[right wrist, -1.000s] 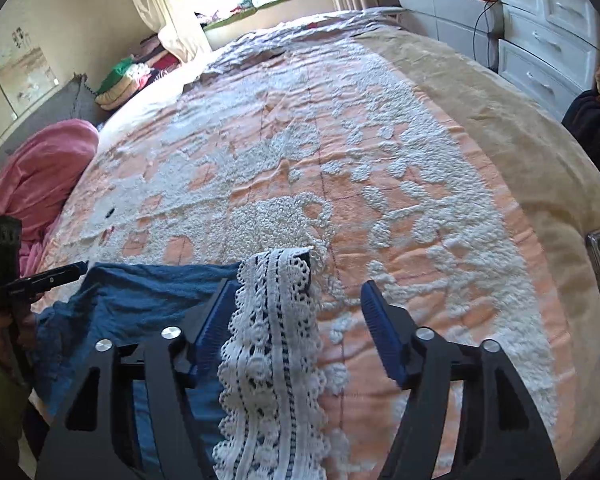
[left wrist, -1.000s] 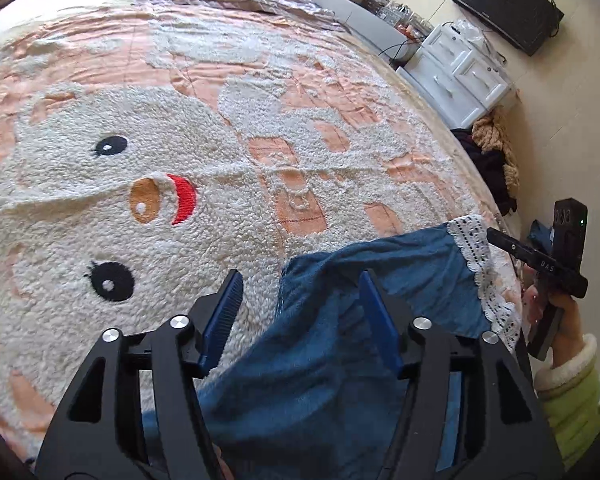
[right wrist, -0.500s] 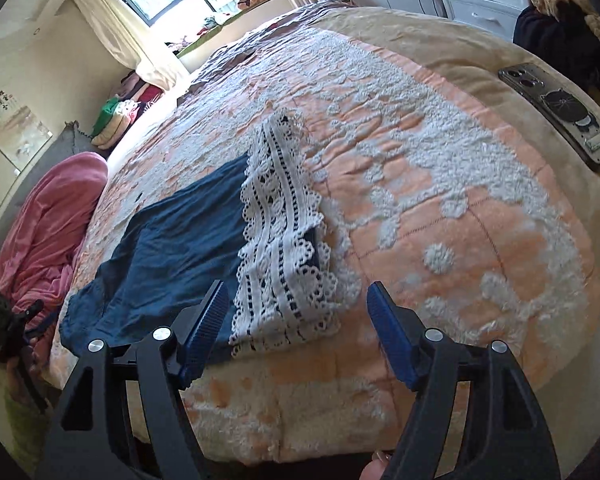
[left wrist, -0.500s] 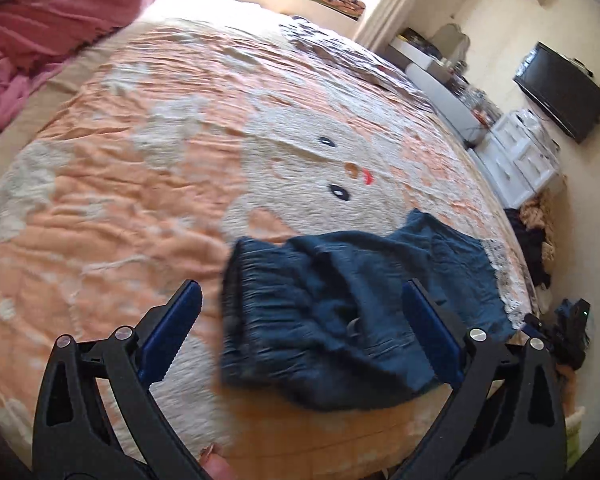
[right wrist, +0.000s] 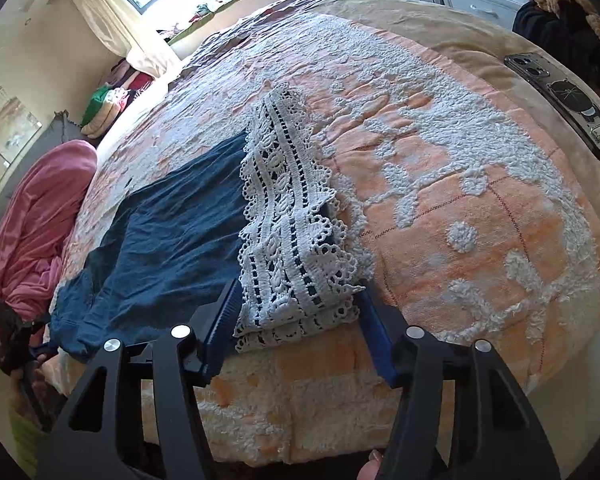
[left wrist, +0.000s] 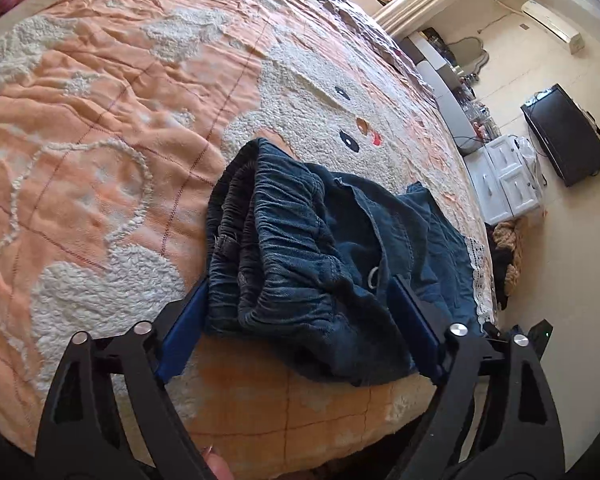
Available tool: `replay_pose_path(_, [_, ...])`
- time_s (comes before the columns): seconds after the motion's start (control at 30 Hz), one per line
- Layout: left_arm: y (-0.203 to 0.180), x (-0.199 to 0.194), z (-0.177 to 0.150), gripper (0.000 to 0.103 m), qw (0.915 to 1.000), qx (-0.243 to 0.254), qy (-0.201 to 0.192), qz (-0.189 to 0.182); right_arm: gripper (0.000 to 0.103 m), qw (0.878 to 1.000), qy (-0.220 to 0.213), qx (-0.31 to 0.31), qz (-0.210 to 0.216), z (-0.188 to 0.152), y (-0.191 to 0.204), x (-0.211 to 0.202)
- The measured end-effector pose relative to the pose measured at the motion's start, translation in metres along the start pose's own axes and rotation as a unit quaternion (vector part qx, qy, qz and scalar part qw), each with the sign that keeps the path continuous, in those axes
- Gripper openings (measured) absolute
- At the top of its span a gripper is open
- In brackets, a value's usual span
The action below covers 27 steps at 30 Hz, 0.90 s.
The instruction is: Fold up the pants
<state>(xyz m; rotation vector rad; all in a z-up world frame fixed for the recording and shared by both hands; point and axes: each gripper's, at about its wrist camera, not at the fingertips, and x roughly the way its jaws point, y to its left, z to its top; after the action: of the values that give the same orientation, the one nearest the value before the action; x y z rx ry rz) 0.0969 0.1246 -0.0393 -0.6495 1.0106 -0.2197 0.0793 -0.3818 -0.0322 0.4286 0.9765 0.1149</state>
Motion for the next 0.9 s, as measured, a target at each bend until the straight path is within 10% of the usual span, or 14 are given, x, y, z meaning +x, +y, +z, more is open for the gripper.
replay_pose_path(0.07, [0.005, 0.005, 0.002, 0.03, 0.9999, -0.016, -0.006, 0.003, 0.03, 1.0, -0.007, -0.005, -0.001, 0.001, 0.0, -0.002])
replay_pose_path(0.2, [0.003, -0.004, 0.004, 0.022, 0.9999, 0.002, -0.014, 0.007, 0.023, 1.0, -0.013, -0.012, 0.006, 0.0, -0.002, -0.008])
replay_pose_path(0.37, [0.013, -0.017, 0.0, 0.023, 0.9988, 0.033, -0.017, 0.031, 0.019, 1.0, -0.015, -0.027, 0.002, -0.007, -0.001, -0.016])
replay_pose_path(0.53, [0.033, -0.013, -0.003, 0.032, 0.9997, 0.004, -0.024, -0.01, 0.029, 0.999, -0.016, -0.04, -0.029, -0.016, 0.003, -0.008])
replay_pose_path(0.63, [0.03, -0.022, 0.001, 0.041, 0.9992, -0.001, -0.026, -0.031, 0.054, 0.999, -0.026, -0.032, -0.033, -0.013, 0.002, -0.017])
replay_pose_path(0.9, [0.009, -0.032, 0.008, 0.062, 0.9989, 0.043, -0.01, -0.016, 0.057, 0.998, -0.05, -0.019, -0.037, -0.002, -0.002, -0.031])
